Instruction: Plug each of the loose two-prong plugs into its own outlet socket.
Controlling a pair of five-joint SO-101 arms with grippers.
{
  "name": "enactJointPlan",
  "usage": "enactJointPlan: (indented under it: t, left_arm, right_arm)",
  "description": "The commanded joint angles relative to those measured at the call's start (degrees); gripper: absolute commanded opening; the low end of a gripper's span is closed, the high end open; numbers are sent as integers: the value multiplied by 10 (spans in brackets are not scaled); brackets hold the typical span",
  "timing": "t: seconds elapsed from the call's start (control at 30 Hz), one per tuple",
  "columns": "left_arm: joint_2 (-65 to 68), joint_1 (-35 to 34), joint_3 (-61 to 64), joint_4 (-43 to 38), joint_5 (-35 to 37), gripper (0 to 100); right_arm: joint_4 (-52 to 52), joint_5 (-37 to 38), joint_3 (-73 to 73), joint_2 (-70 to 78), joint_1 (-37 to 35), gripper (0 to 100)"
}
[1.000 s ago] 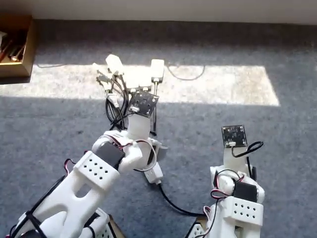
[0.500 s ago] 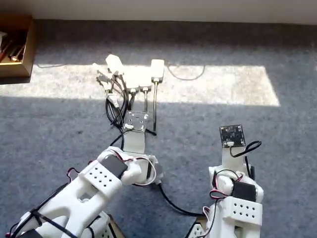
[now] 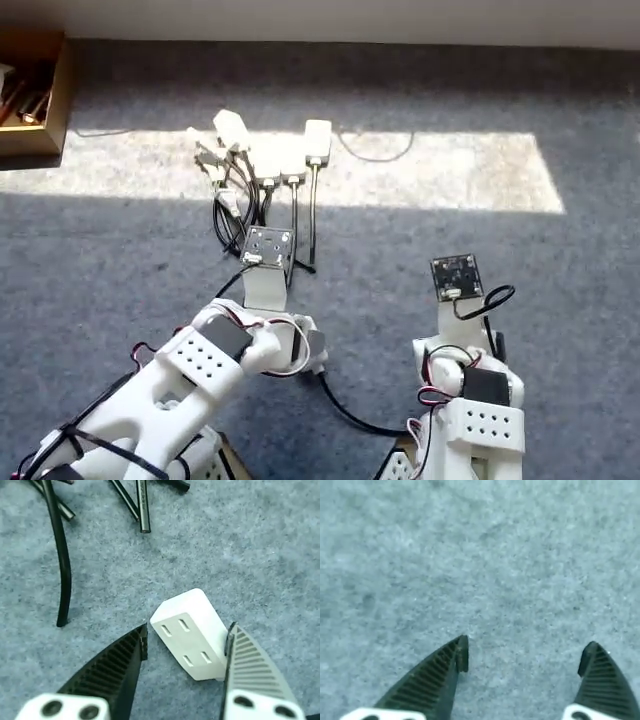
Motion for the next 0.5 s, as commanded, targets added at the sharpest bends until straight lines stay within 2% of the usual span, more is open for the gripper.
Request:
enactJointPlan:
  t: [0.0,0.2,0.47]
  left_arm:
    - [2,1,18,-54,2,242]
    - [2,61,97,-158,4,242]
    - [-2,49,99,-167,-3,242]
  right_arm:
    - [-8,-4,-4,-5,-4,343]
    - [-8,-4,-4,-5,-4,343]
    - [-8,-4,-4,-5,-4,343]
